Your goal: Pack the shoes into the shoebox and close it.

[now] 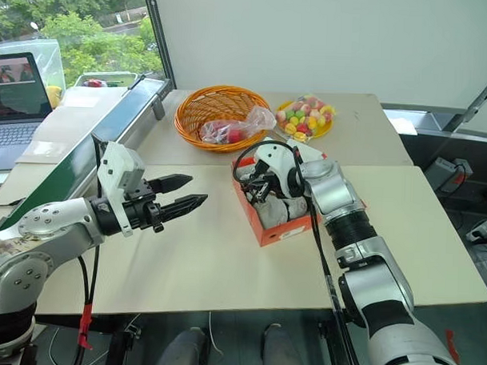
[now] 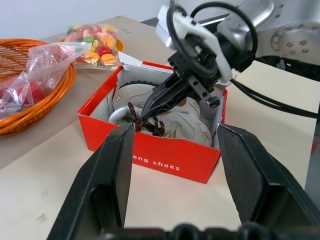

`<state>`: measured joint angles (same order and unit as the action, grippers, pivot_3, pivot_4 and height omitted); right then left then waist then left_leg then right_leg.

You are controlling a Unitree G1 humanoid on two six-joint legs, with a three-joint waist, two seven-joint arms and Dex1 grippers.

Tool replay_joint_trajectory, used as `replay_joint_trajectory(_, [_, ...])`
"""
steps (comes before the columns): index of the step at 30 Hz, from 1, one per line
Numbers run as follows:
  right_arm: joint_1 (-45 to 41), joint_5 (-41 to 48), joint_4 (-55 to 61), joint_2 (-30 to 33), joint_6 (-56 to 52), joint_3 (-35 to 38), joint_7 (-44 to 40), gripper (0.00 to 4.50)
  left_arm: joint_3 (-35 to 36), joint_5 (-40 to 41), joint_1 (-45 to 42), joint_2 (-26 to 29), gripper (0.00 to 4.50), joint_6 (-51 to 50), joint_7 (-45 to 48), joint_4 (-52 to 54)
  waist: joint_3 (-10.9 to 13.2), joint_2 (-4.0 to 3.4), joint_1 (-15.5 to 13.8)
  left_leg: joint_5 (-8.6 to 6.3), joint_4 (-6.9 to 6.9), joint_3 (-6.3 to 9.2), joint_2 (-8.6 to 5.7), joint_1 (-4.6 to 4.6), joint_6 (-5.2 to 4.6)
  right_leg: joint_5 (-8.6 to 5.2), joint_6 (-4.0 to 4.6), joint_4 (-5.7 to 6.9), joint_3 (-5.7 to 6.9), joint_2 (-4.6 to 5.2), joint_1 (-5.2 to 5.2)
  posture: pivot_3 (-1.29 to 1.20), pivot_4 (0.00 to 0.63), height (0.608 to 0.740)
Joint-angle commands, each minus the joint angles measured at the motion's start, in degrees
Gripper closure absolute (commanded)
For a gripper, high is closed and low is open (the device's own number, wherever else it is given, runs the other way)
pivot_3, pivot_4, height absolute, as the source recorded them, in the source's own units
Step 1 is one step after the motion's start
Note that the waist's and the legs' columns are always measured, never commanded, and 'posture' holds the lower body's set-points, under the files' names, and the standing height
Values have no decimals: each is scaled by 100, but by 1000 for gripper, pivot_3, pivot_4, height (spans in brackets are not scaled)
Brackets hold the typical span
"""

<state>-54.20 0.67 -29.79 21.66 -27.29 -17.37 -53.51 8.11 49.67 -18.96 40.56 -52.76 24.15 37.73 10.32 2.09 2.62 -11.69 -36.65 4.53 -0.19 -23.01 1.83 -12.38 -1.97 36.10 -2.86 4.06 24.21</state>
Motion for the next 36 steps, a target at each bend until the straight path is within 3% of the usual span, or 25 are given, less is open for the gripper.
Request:
replay_joint_trajectory(1, [24,-184,-310,-122,461,-70,99,4423,185,91,-126,87,1728,3,-39,230,0,0,3,0,0,0,0,0,0,0,0,1,0,0,0,0,150,740])
replay_joint_trajectory(7, [49,-532,-1251,-407,1221,-225,338,4423,205,146,-194,149,1728,-37,-54,238,0,0,5,0,0,-1,0,7,0,0,1,2,-1,-1,-5,0,150,740])
replay_joint_trajectory(11, [-4,-611,-1290,-431,1381,-189,337,4423,176,164,-246,140,1728,-50,-75,232,-1,1,12,0,0,-1,2,18,1,1,1,3,-2,-3,-15,0,150,740])
replay_joint_trajectory(19, [-242,54,1077,322,-527,493,-220,4423,-132,-11,-407,177,1728,78,297,18,1,-2,-20,1,-1,0,2,8,3,2,4,7,-3,-4,-3,0,150,740])
replay_joint_trajectory(25, [-254,705,2519,907,-1960,1484,55,4423,-507,-267,-723,247,1728,188,811,-338,1,-2,-18,1,-1,1,2,6,2,2,3,4,-2,-6,-4,0,150,740])
replay_joint_trajectory(31, [1565,997,3795,1994,-3087,2501,330,4423,-887,-542,-1112,332,1728,391,1549,-784,0,0,-179,-2,-3,5,0,-1,-2,0,1,-7,8,-2,-12,0,150,740])
replay_joint_trajectory(36, [2670,1709,5268,1280,-4249,3819,1004,4423,-1209,-903,-1528,292,1728,665,2104,-1296,6,-14,-39,-4,-13,-16,0,-14,-7,1,0,8,-15,-1,11,0,150,740])
